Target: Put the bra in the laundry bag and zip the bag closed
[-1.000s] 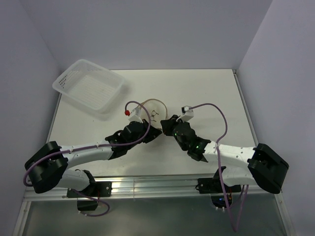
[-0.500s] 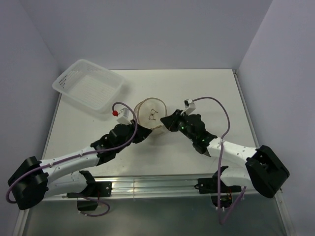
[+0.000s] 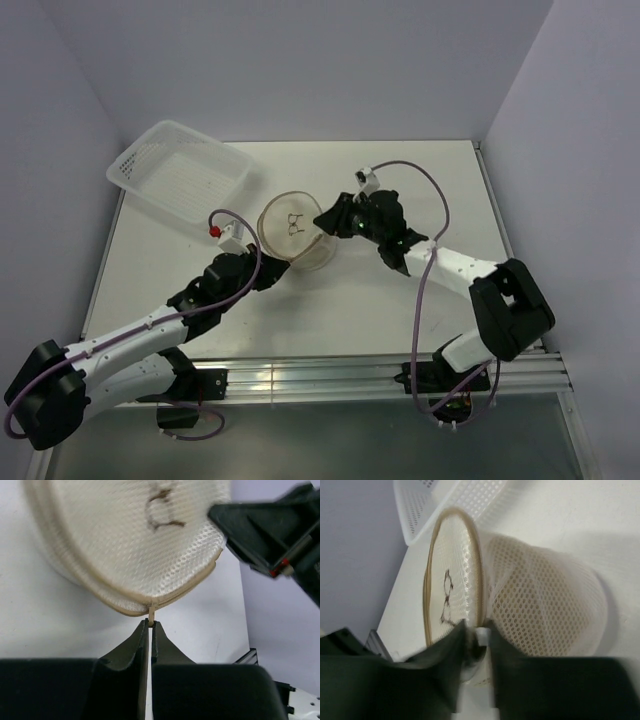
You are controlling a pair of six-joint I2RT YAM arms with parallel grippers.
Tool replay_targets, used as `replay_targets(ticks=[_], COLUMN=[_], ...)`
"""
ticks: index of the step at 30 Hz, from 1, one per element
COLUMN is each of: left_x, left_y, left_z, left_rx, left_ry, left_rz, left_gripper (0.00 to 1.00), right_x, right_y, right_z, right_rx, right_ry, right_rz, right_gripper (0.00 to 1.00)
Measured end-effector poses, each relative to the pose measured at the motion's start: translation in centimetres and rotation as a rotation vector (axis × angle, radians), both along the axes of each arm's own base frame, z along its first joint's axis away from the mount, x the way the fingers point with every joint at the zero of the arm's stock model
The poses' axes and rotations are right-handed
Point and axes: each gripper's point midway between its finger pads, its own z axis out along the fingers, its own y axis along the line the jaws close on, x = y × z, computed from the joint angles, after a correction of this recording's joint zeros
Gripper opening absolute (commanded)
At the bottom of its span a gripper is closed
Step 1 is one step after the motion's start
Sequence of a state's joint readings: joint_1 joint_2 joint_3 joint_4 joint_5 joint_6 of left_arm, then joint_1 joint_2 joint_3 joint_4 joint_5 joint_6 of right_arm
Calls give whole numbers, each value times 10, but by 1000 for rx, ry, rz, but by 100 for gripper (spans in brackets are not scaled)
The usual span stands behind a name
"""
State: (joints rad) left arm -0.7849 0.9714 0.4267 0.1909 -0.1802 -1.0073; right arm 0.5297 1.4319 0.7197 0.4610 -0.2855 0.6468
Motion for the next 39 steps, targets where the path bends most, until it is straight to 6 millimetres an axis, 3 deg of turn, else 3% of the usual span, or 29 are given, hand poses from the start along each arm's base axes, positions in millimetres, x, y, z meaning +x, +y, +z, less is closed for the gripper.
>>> replay_targets(ticks=[2, 3, 5, 8, 12, 13, 16, 20, 24, 27, 28, 33, 36, 39], left_x=[0, -1, -3, -5, -3, -2, 1, 1, 0, 0, 0, 0, 0, 0], left_y=[-3, -4, -9, -16, -22, -24, -32, -39, -41, -42, -41, -39, -36, -31], left_z=[6, 8, 13, 23, 34, 35, 35, 28, 30, 32, 31, 28, 31, 35], left_rx=[-19, -28, -45, -74, -107, -110, -115, -106, -108, -101, -92, -59, -48, -32], left_ry=[-15, -21, -34, -62, -97, -99, -104, -98, -111, -127, -129, -144, -158, -177], left_rz=[-9, -14, -29, -46, -52, -54, -63, -76, -85, -92, -94, -103, -98, -85], left_gripper=[0, 0, 0, 0, 0, 0, 0, 0, 0, 0, 0, 0, 0, 0], right_x=[16, 24, 31, 24, -11, -22, -51, -72, -70, -66, -66, -63, -63, -63], right_y=[7, 9, 6, -9, -37, -42, -37, -17, -4, 2, 4, 10, 12, 14], right_z=[7, 12, 17, 18, 11, 10, 1, -3, 1, -9, -12, -8, -3, 1], right_rx=[-23, -32, -55, -80, -85, -71, -34, 22, 65, 74, 82, 107, 116, 120], right_ry=[6, 10, 7, 22, 50, 53, 87, 140, 150, 183, 195, 203, 195, 188], right_rz=[-4, -14, -36, -91, -160, -172, -141, -66, -46, -47, -44, -37, -31, -20], right_gripper=[75, 81, 87, 89, 90, 89, 69, 63, 62, 48, 39, 9, 0, 0])
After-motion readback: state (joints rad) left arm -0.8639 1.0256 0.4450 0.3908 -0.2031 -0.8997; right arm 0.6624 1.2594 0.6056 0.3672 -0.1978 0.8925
